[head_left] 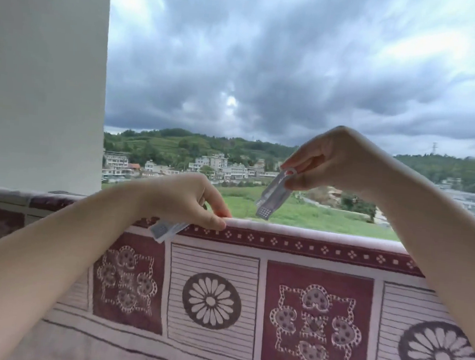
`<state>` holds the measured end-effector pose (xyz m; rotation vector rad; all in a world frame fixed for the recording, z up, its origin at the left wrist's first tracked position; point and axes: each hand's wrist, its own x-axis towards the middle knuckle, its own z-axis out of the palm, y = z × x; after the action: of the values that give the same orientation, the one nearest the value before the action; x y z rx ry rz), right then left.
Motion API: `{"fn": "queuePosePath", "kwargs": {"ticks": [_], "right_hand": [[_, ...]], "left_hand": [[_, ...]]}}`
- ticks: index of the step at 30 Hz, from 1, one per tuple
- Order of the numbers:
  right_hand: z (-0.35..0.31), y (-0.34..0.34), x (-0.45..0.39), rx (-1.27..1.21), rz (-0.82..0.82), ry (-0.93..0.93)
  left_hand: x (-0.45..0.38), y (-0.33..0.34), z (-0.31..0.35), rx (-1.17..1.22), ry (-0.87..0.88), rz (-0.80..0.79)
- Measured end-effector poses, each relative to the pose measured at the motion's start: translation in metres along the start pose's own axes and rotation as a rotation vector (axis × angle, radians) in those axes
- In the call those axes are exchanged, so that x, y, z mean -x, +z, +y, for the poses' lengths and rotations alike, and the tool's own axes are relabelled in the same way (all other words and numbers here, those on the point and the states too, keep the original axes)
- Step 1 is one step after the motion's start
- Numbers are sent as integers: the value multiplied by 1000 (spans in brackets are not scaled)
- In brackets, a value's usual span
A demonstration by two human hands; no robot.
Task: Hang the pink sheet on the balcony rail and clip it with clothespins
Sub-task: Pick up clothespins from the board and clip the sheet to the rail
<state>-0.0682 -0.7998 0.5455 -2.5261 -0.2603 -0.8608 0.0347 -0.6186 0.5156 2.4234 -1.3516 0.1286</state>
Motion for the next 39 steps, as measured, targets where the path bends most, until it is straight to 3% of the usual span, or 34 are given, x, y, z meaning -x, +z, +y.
{"fn": "queuePosePath", "kwargs": {"ticks": [6, 13, 20, 29, 36, 39], "right_hand": [[-26, 25, -21, -39, -5, 185], [-53, 19, -29, -33, -47, 333], [-65, 23, -38, 54, -162, 378], [-62, 34, -44, 58, -248, 390], [-67, 36, -40, 221, -279, 355], [-67, 39, -33, 287, -261, 331]], "left_hand": [[-19, -5, -36, 217, 144, -11], [-23, 2, -41, 190, 297, 92], [-15, 8, -43, 145, 352, 275], [-15, 14, -44, 138, 351, 377], [-16, 10, -50, 213, 360, 256], [-10, 5, -58, 249, 365, 298]]}}
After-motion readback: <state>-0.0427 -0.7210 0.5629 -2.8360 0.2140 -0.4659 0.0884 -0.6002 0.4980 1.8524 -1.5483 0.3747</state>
